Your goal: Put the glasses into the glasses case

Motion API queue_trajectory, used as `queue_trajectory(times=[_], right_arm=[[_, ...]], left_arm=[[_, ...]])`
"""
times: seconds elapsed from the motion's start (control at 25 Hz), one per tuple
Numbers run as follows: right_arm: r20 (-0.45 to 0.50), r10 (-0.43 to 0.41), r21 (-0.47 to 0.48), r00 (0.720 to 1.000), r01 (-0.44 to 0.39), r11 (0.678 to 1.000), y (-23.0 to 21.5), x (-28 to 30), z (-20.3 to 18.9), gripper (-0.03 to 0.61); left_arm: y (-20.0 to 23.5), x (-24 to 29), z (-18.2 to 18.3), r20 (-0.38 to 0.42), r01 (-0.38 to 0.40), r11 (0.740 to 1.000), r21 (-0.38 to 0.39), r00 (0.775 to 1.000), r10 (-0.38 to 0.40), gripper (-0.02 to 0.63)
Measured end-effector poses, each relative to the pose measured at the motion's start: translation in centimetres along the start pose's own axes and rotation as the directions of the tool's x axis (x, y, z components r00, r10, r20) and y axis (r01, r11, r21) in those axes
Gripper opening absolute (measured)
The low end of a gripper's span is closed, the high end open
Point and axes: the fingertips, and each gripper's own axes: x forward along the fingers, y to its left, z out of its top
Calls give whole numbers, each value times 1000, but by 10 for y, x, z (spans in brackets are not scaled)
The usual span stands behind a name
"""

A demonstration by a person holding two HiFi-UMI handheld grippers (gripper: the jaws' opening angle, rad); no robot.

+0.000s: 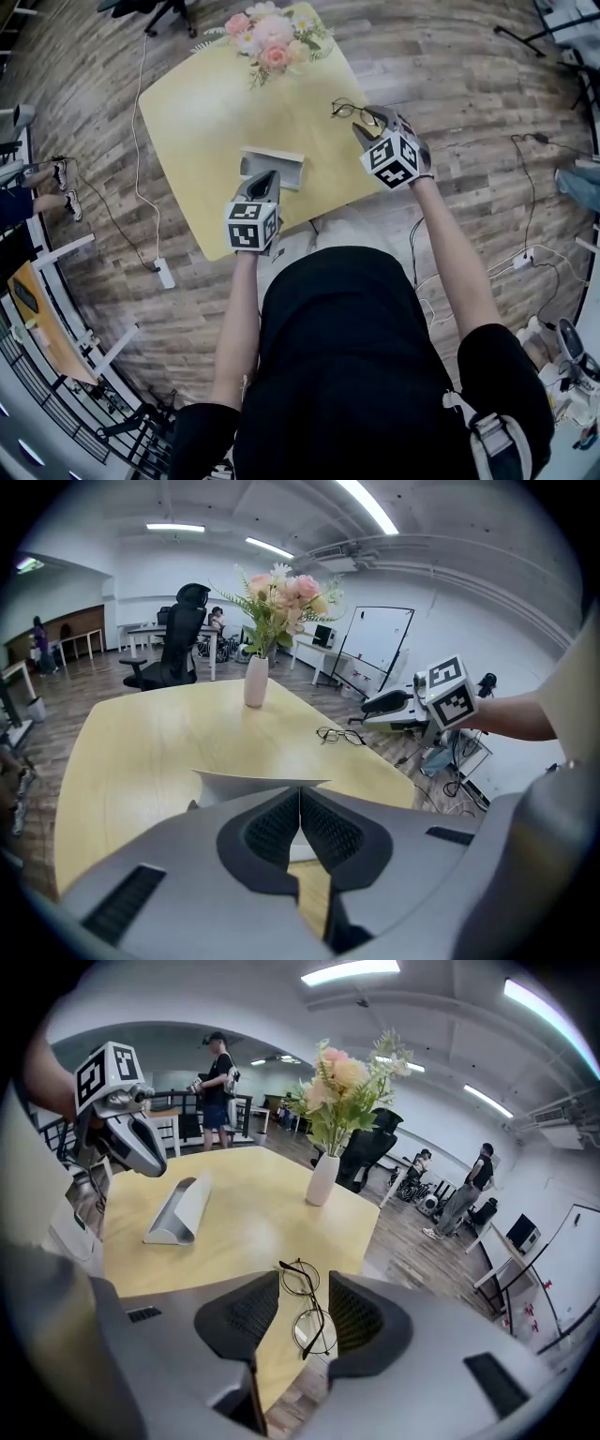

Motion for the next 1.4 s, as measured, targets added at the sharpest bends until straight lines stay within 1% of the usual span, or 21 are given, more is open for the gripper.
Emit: queue_trajectory(times=[0.2,0.32,0.48,0.6,0.8,0.96,1.04,1.24,1.28,1.4], right_arm=[[-6,60,6,998,-60,998,-20,28,-16,181],[-15,94,1,995,-94,996,-25,44,-21,181],[-23,142,9,990,-142,990,-27,61,-26,181],[-30,176,2,984,-176,984,-25,74,-29,178],[-47,217,1,975,-218,976,-22,89,-37,164],[-36,241,31,970,-240,970,-19,91,-36,131],[-28,245,37,969,-244,969,-17,92,-35,93],[-15,252,51,968,-251,967,-13,93,-35,60],[-16,252,51,968,-251,967,-12,92,-36,29],[-14,252,47,968,-251,967,-11,92,-37,28]], left_arm=[[-16,8,0,-18,-19,1000,-16,1000,19,23],[-21,11,0,-21,-26,999,-40,999,25,23],[-26,14,-3,-32,-30,997,-69,999,28,23],[-26,20,-2,-38,-27,997,-77,999,24,23],[-25,23,-3,-48,-43,995,-92,998,39,23],[-23,20,-8,-69,-62,993,-100,996,55,23],[-23,19,-9,-72,-67,992,-104,996,59,23],[-26,19,-10,-66,-75,991,-111,996,68,23],[-28,19,-10,-64,-75,991,-110,996,68,23],[-29,18,-11,-63,-75,992,-101,996,69,23]])
